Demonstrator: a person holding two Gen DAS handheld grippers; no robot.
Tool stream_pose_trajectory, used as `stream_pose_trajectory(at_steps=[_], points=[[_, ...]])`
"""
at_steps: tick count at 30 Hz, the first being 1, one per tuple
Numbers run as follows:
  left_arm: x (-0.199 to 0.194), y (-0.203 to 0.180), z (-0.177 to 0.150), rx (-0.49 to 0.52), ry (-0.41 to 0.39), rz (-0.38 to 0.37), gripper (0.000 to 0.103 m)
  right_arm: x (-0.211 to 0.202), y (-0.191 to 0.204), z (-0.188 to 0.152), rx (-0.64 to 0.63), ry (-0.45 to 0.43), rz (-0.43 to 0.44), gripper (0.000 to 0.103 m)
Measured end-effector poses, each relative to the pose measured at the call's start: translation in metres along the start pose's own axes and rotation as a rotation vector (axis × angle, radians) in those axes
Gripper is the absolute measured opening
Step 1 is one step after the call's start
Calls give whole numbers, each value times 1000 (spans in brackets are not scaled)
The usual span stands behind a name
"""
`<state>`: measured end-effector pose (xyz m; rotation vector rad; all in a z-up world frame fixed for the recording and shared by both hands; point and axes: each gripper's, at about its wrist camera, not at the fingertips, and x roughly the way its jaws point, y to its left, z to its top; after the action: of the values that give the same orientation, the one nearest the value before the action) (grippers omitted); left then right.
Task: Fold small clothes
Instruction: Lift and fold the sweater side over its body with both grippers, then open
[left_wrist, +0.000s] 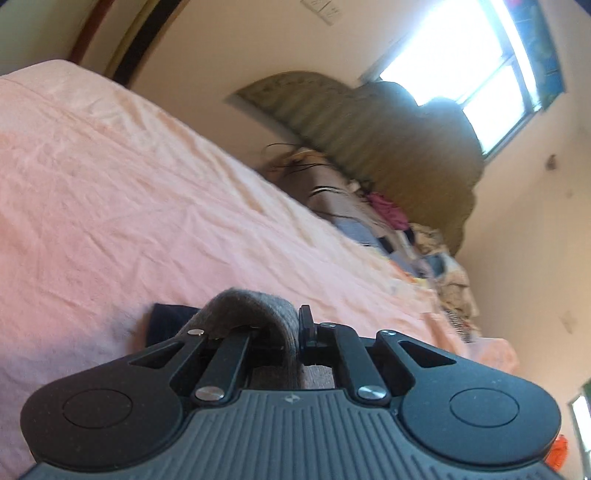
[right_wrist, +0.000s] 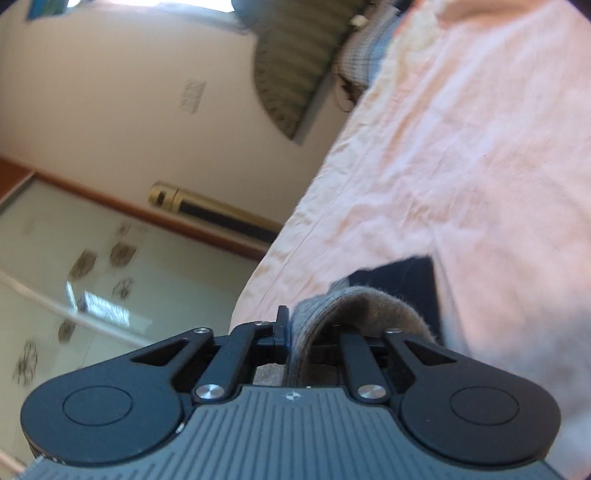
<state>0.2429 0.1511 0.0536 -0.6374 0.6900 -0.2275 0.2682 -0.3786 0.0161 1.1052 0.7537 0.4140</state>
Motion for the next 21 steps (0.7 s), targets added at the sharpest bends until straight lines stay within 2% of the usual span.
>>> stream_pose_trajectory(at_steps=[1,2,3,4,6,7,8,10,13,16,18,21], points=[[10,4,1,-24,26,67,12,6,-6,-1,27,-26,-42,58],[12,10,0,-56,49,106,16,8,-7,-3,33,-46,-73,86],[10,16,-3,-91,61,111,19,5,-6,-8,18,-64,-66,93],[0,22,-9,-111,47,92,28,1,-3,-15,-11,-67,-35,93],[-31,27,-22,-96,-7,97,52,-14,4,-29,-65,-35,-17,95],[-48,28,-29,-88,-42,119,80,-26,7,-39,-101,-14,-19,96],[-67,31,-39,-82,-85,136,92,-39,8,-49,-133,-1,-23,98],[-100,39,-59,-78,-116,131,92,-64,7,-71,-170,16,-58,100],[-133,57,-99,-194,-67,64,93,-104,-6,-106,-134,50,-93,101],[-148,63,-142,-271,-24,40,92,-131,-18,-137,-107,47,-136,100],[-157,58,-166,-275,-64,28,92,-144,-17,-153,-116,23,-141,100],[-152,47,-175,-300,-85,13,92,-136,-12,-162,-104,41,-149,103]])
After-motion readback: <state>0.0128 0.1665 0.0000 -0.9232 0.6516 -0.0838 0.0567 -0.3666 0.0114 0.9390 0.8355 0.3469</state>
